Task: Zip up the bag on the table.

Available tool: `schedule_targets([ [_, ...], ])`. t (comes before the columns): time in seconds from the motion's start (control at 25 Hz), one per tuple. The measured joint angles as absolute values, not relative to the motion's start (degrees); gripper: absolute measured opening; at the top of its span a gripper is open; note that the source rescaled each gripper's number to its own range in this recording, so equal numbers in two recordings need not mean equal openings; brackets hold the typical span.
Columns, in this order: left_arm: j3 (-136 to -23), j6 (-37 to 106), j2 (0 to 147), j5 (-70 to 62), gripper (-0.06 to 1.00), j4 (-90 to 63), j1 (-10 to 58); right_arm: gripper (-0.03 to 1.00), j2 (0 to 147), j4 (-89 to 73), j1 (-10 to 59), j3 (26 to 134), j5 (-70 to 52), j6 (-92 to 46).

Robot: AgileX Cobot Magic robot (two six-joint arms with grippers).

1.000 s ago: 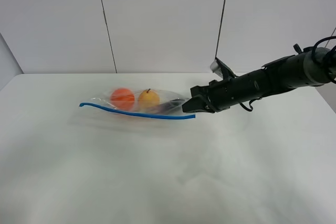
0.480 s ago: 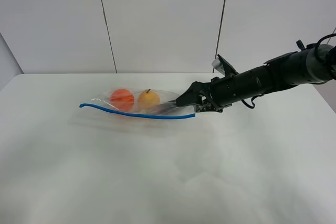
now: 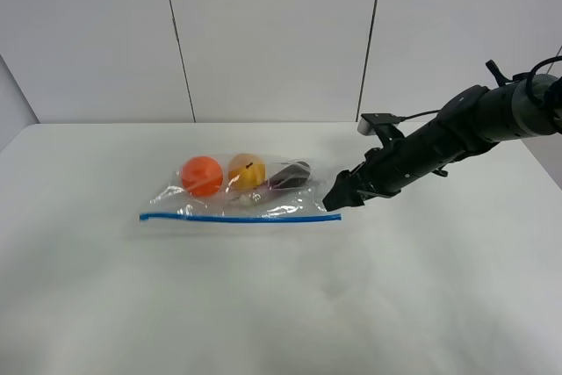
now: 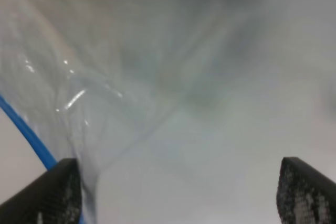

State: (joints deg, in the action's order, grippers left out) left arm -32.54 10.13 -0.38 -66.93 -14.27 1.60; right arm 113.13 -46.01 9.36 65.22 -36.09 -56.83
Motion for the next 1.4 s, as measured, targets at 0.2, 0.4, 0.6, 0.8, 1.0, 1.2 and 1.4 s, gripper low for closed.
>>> schedule_targets([
  [0.2,-32.5,10.1,-0.4,-66.9,0.79,-14.3,1.6,0.99,111.4,-33.6,9.4,65.2,-32.2,-51.0],
  [0.4,-32.5,10.1,-0.4,-66.9,0.79,-14.3,1.6,1.0,108.0,-23.3,9.4,65.2,-26.8,-44.1],
  [0.6,-32.5,10.1,-0.4,-66.9,0.79,-14.3,1.6,1.0,104.3,-18.0,9.4,65.2,-24.6,-39.8],
  [0.8,-32.5,10.1,-0.4,-66.9,0.79,-14.3,1.6,1.0,102.4,-15.0,9.4,65.2,-24.6,-39.4],
  [1.0,-32.5,10.1,-0.4,-66.9,0.79,-14.3,1.6,1.0,101.2,-5.4,9.4,65.2,-24.9,-38.5],
  [1.2,-32.5,10.1,-0.4,-66.9,0.79,-14.3,1.6,1.0,99.7,6.1,9.4,65.2,-25.3,-32.8],
  [1.4,-32.5,10.1,-0.4,-66.9,0.79,-14.3,1.6,1.0,99.2,13.2,9.4,65.2,-25.3,-24.6],
])
